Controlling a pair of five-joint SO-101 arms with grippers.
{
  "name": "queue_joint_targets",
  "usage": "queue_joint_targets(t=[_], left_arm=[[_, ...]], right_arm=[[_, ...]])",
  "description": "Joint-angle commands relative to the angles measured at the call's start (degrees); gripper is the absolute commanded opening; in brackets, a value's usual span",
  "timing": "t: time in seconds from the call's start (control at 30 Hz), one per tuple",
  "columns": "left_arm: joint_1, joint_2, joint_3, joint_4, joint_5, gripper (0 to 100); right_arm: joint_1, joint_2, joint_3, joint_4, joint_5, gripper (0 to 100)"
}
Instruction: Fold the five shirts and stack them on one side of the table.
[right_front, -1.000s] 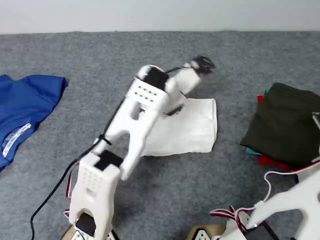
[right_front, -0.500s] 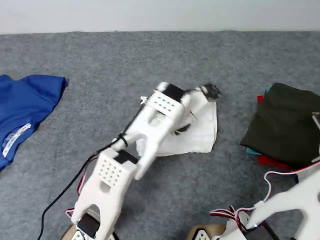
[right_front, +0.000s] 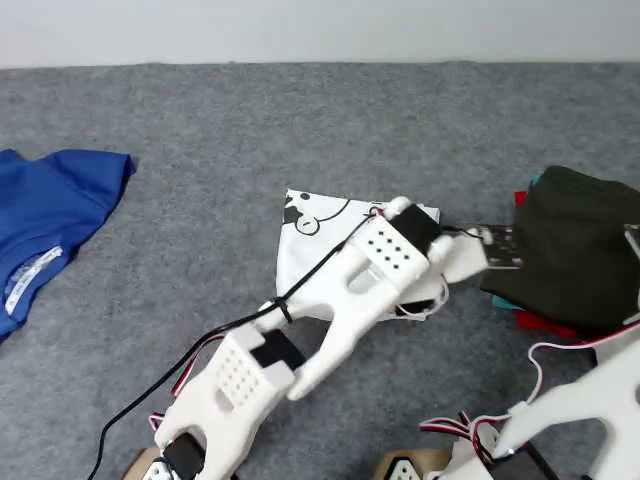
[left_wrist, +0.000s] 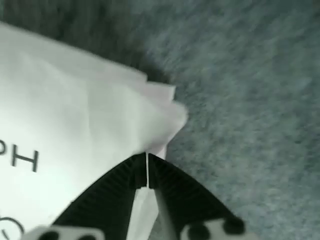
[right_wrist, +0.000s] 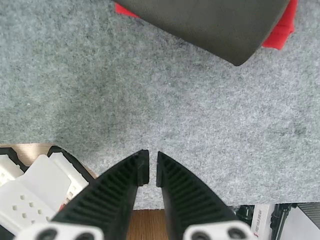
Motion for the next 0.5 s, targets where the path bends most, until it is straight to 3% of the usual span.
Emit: queue_joint_targets(t=[0.0, 0.3, 0.47], left_arm=[[0.5, -7.0, 0.7, 1.8, -0.6, 1], [-12.6, -7.2, 1.6, -0.9, -0.9, 1], [-11.3, -1.8, 4.4, 1.8, -0.6, 1]], right_arm=[[0.3, -2.3, -0.8, 1.4, 0.4, 4.3], [0.2, -2.3, -0.8, 1.4, 0.4, 4.3], [0.2, -2.3, -0.8, 1.4, 0.4, 4.3]])
